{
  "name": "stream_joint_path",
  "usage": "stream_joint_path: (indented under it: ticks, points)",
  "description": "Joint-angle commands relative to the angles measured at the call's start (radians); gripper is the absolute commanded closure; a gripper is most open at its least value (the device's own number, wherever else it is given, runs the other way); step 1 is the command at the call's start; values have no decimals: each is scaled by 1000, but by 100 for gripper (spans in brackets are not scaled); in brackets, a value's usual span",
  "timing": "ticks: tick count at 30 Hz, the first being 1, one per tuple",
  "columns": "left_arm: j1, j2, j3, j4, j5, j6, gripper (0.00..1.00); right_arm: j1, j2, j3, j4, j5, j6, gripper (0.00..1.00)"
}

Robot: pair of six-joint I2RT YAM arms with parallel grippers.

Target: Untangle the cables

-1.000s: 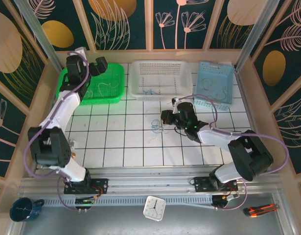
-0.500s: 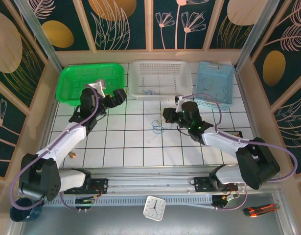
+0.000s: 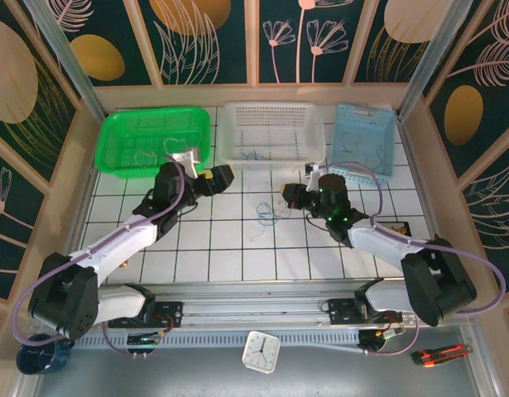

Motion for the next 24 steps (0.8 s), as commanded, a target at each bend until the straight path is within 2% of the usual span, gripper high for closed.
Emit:
stream_joint_path:
  ticks: [1, 7, 14, 24]
  points:
    - [-31, 30, -19, 91, 10, -24, 1, -18, -18, -27, 120, -107, 36, 100]
    - [-68, 72, -17, 129, 42, 11, 2, -27, -18, -23, 211, -195, 65, 100]
    - [-96, 119, -43, 196, 99, 29, 11, -29, -8, 6, 294, -283, 106, 100]
    - [-145, 164, -56, 280, 115, 6, 22, -28, 34, 24, 360, -308, 156, 100]
